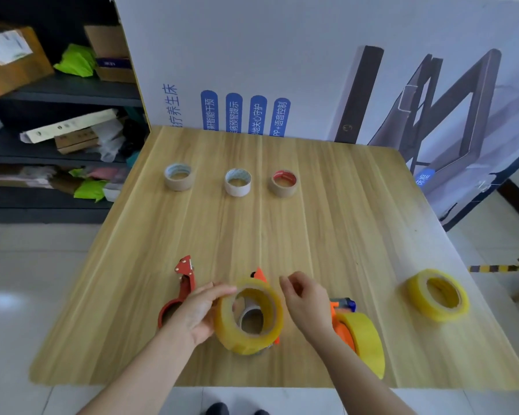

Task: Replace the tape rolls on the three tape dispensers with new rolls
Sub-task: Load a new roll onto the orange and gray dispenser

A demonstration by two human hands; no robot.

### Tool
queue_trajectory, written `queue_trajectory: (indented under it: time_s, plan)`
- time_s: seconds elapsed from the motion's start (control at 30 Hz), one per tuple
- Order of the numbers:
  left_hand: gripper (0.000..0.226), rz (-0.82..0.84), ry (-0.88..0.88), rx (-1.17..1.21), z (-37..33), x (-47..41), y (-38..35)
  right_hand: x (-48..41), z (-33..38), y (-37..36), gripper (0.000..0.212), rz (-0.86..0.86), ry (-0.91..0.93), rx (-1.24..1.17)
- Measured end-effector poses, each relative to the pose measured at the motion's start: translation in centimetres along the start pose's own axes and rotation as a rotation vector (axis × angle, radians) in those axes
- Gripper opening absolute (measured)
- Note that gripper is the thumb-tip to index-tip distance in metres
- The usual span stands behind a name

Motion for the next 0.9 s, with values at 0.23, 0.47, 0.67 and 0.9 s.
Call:
queue_trajectory:
  time_s: [0.23, 0.47, 0.67, 0.9]
  plan:
    - [0.014, 0.034, 0.136, -0.092, 1.5, -1.6, 1.1, -1.3, -2.7, -3.6, 0.027, 0.295, -0.208, 0.173]
    - [0.014, 0.07, 0.192, -0.127, 1.3, -2.6, 1.7, -2.1, -2.6, -4.6, 0.025, 0.293, -0.172, 0.325]
    - [0.014, 0.076, 0.178, -0.166, 1.5, -2.7, 1.6, -3.1, -2.1, -3.8, 0.028, 0.198, -0.094, 0.45]
    - [0.018, 0.17, 0.107, -0.033, 2.6, -2.6, 0.3, -0.7, -1.6, -2.6, 0.044, 0.183, 0.013, 0.077]
Point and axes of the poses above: each hand's wrist, its own x-axis away from the middle knuckle, its own y-axis out of the back of the hand, z = x × y, the point moved 4 cm from there along -x, towards the middle knuckle, and after that the axes turned 4 degrees about x, right-handed, at the moved point
